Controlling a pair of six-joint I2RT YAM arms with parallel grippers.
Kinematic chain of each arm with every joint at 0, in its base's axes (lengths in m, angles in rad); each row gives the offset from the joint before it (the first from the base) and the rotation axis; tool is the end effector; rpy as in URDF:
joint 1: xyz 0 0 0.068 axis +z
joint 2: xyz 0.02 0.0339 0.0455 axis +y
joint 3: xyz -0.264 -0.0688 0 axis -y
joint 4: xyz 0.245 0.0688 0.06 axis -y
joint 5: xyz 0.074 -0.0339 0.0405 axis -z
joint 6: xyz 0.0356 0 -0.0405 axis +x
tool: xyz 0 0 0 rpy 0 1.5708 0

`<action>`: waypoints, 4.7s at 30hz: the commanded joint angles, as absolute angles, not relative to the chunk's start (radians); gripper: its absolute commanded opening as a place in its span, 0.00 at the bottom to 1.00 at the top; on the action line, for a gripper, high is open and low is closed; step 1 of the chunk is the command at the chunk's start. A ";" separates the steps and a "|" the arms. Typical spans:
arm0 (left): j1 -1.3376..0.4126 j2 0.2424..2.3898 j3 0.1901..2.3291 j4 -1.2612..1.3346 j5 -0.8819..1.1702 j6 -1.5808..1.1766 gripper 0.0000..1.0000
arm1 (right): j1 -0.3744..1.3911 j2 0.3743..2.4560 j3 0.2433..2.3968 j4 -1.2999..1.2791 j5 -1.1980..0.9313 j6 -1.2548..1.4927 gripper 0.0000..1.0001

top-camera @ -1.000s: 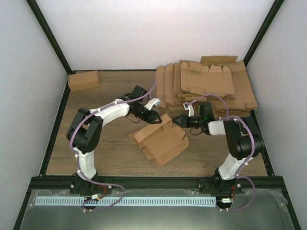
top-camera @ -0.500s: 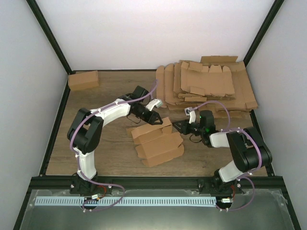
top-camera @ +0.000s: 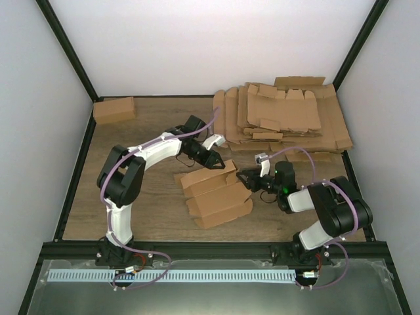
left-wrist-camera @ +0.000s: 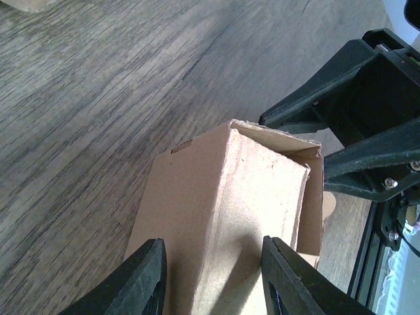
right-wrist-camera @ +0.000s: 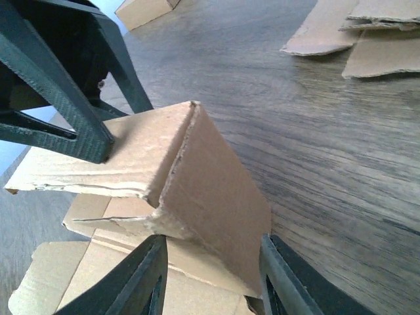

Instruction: Fold the paper box

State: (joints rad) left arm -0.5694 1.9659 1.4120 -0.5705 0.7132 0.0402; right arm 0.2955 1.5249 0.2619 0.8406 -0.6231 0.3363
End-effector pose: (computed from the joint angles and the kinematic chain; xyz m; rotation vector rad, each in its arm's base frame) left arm 0.3286 -0.2380 0.1883 1.0219 2.4921 -1.1244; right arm 0.2170 0.0878 0.1197 -0.3779 2.0192 1.0198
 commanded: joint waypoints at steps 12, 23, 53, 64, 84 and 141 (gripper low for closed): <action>-0.574 2.016 1.469 -0.576 0.809 0.075 0.42 | 0.457 1.582 0.343 0.872 -0.363 0.184 0.45; -0.584 1.984 1.421 -0.520 0.869 0.030 0.42 | 0.630 1.601 0.359 0.926 0.031 0.196 0.16; -0.734 1.331 0.855 -0.188 0.107 -0.235 0.97 | 0.665 1.288 0.229 0.694 0.250 0.304 0.06; -0.731 1.381 0.893 -0.183 0.073 -0.236 0.95 | 0.664 1.237 0.248 0.591 0.275 0.324 0.44; -0.728 1.630 1.086 -0.218 0.171 -0.116 0.91 | 0.416 0.885 0.402 0.356 0.354 0.250 1.00; -0.726 1.447 1.009 -0.256 0.060 -0.230 0.90 | 0.101 1.310 0.603 0.652 0.023 0.098 1.00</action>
